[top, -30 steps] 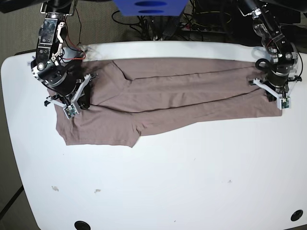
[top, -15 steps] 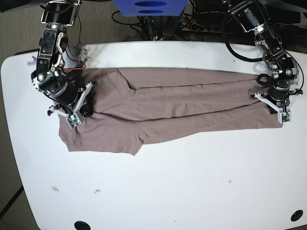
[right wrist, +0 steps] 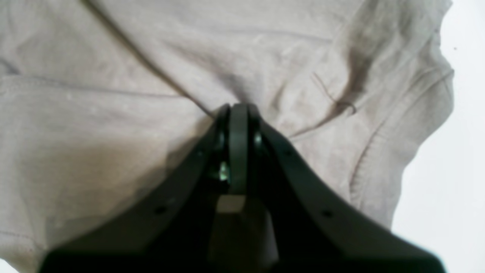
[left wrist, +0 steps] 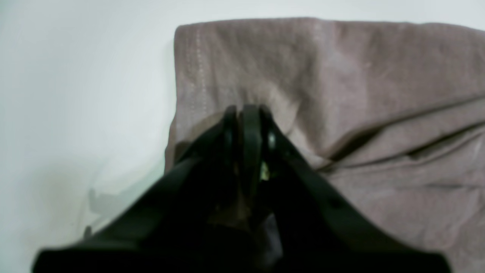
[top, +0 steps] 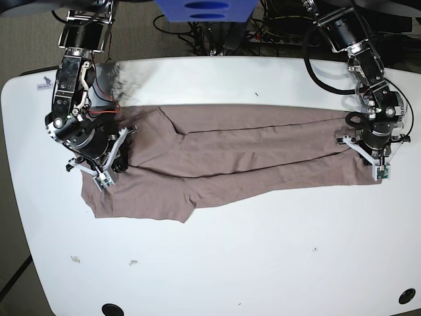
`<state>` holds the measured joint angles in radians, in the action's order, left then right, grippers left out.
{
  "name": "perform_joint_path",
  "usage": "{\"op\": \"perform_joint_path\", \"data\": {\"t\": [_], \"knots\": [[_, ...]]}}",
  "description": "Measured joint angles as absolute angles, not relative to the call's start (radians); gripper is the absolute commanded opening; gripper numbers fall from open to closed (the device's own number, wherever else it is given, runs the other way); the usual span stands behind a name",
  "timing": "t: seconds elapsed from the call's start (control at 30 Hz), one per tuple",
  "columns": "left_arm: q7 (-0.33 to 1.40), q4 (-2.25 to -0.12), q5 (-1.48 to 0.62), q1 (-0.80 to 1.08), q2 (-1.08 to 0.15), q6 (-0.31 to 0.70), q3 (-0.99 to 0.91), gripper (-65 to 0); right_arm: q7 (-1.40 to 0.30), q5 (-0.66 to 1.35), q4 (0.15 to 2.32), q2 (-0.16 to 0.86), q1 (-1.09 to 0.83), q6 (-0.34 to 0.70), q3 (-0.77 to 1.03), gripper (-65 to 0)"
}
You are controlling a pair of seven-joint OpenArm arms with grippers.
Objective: Fold the T-shirt properly
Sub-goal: 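Pull the strip's end with the left gripper, spreading the shirt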
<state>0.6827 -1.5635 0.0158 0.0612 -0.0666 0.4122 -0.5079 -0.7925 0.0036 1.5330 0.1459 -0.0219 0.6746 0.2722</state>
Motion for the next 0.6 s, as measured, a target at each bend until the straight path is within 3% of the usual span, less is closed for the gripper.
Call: {"op": "perform_joint_path", "data": {"t": [0.6], "knots": [[0.822,-1.735,0.019,0.076,-0.053,0.434,-0.505,-63.8,-0.793,0.003,1.532,0.146,-0.022,0.674,0.272,-65.0]]}}
